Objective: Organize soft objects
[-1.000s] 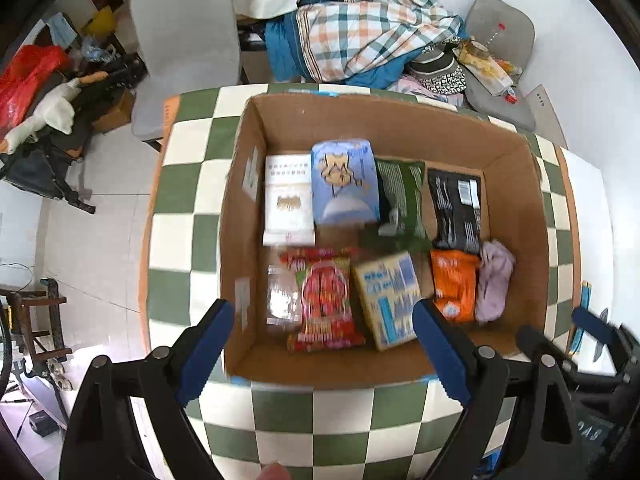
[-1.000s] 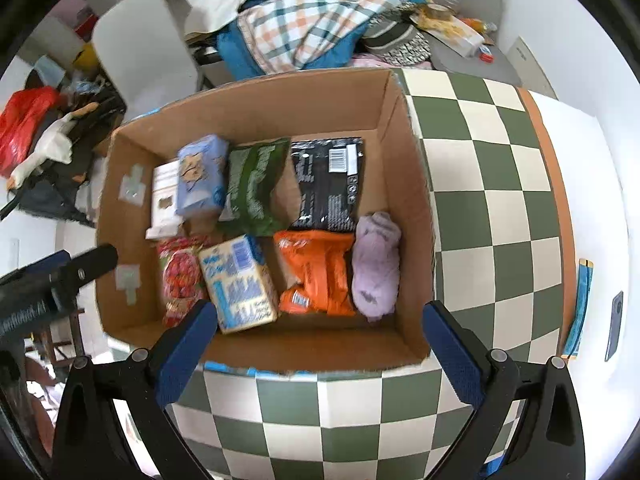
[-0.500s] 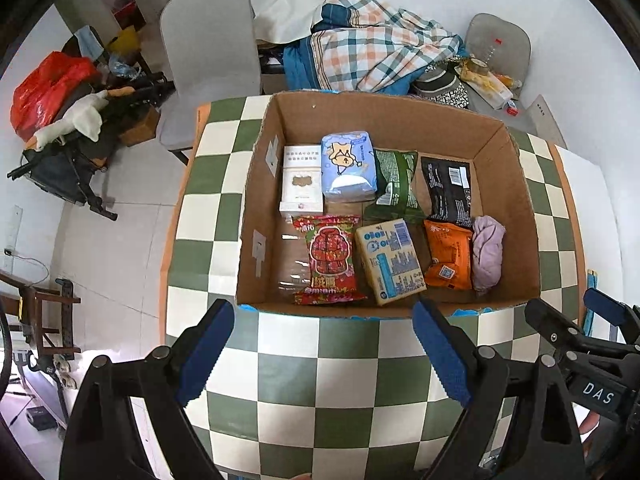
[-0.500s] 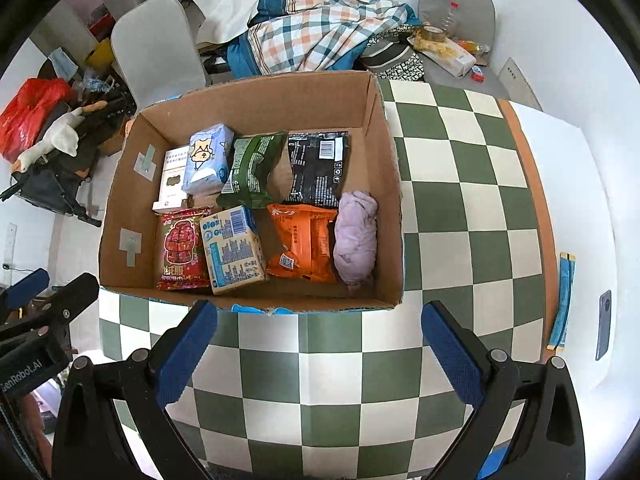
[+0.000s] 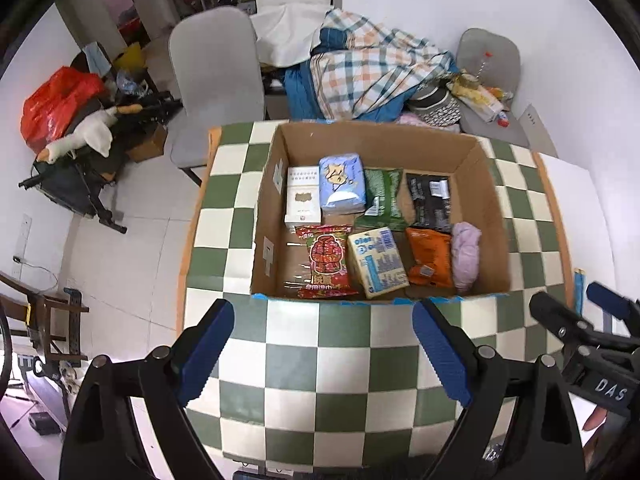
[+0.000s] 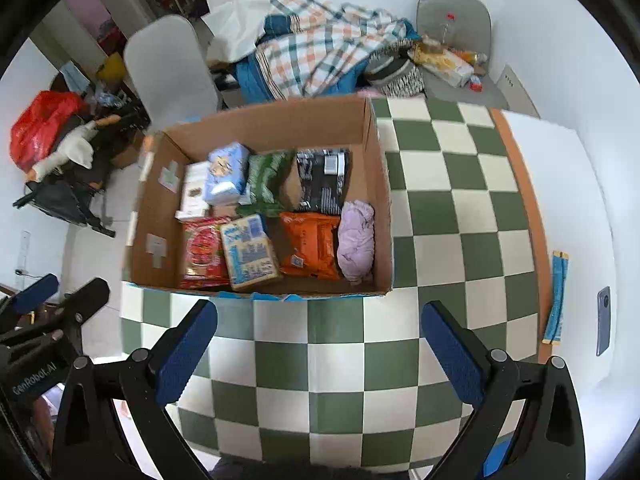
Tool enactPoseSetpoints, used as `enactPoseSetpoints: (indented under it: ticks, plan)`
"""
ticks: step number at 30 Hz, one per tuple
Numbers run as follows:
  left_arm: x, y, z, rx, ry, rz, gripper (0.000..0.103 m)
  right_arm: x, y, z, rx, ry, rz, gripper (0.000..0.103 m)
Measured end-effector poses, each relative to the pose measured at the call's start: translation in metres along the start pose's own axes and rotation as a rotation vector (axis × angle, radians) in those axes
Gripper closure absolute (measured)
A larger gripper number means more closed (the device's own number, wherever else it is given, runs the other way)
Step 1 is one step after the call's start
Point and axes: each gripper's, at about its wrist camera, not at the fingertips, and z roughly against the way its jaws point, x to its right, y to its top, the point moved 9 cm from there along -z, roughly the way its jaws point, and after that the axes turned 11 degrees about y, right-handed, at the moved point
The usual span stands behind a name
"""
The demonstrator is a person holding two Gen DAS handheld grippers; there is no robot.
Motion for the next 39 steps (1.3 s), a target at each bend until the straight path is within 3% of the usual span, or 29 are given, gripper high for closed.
enactPoseSetpoints:
  ticks: [10, 18, 26, 39]
  plan:
    - [-0.016, 0.001, 0.111, 0.127, 0.001, 0.026, 0.012, -0.022, -0.007, 0.131, 0.154, -0.005, 0.058, 0.000]
    - [-0.031, -0.002, 0.159, 0.180, -0.019, 0.067, 0.012, -0.028, -0.019, 0.205, 0.230, -0.031, 0.090, 0.000]
    - [-0.030, -0.006, 0.183, 0.205, -0.014, 0.066, 0.012, -0.027, -0.023, 0.235, 0.246, -0.040, 0.108, 0.000]
    - [-0.014, -0.012, 0.187, 0.204, -0.017, 0.034, 0.012, -0.019, -0.026, 0.239, 0.245, -0.043, 0.114, 0.000]
